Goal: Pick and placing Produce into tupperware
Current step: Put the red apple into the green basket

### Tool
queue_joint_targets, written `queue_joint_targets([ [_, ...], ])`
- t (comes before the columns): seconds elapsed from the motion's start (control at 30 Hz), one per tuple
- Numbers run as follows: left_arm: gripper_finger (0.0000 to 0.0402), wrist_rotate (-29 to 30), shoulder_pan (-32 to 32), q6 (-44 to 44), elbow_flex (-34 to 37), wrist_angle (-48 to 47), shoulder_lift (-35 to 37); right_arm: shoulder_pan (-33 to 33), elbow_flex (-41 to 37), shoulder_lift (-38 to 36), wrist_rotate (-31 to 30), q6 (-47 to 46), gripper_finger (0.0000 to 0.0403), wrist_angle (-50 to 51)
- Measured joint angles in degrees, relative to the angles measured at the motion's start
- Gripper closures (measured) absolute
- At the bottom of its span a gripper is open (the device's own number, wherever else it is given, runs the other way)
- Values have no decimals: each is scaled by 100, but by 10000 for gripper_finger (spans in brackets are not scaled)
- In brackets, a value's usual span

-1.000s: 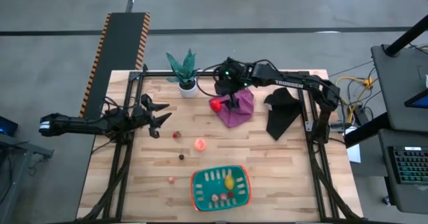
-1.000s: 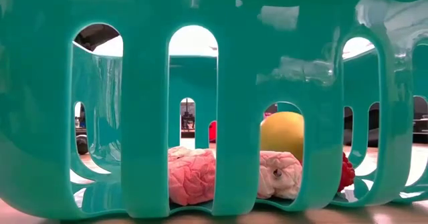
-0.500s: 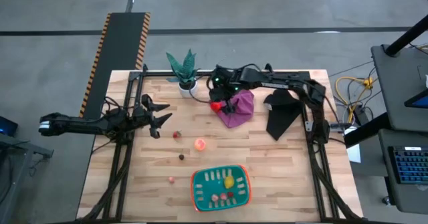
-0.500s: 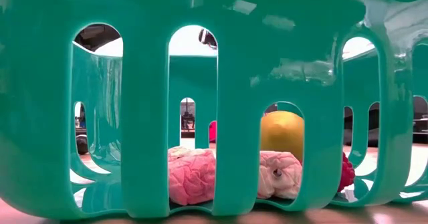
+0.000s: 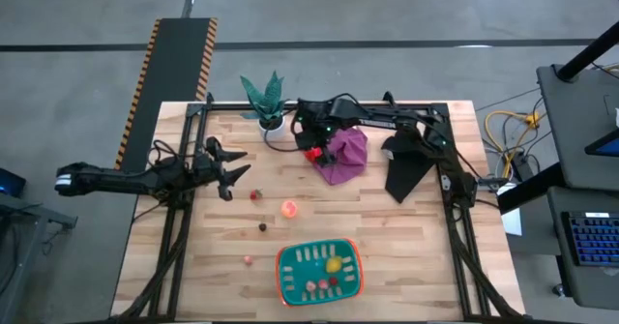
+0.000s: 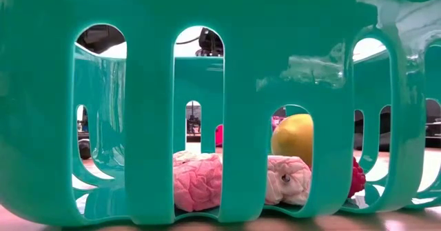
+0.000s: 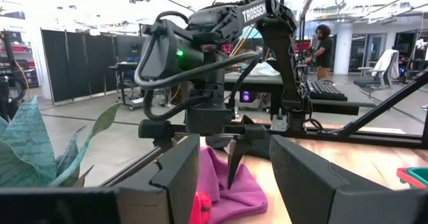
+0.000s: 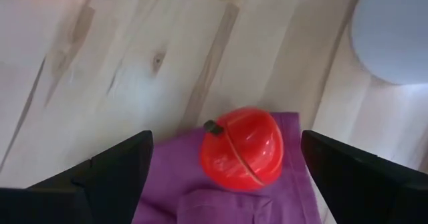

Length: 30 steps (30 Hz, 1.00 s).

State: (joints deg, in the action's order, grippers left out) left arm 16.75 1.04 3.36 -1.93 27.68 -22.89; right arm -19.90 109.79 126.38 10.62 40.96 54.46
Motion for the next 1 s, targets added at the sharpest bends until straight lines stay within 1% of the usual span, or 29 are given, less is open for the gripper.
queue_joint_targets([
  [0.23, 233, -2, 0, 0, 0, 2, -68, 2, 410, 313, -126, -3, 30, 389],
  [0.47, 233, -2, 0, 0, 0, 4, -68, 2, 410, 463, -188, 120, 30, 358],
  [0.63, 233, -2, 0, 0, 0, 17, -70, 0, 410, 595, -354, 172, 30, 311],
  [1.0, 233, -2, 0, 0, 0, 13, -70, -2, 376, 633, -363, 235, 30, 181],
])
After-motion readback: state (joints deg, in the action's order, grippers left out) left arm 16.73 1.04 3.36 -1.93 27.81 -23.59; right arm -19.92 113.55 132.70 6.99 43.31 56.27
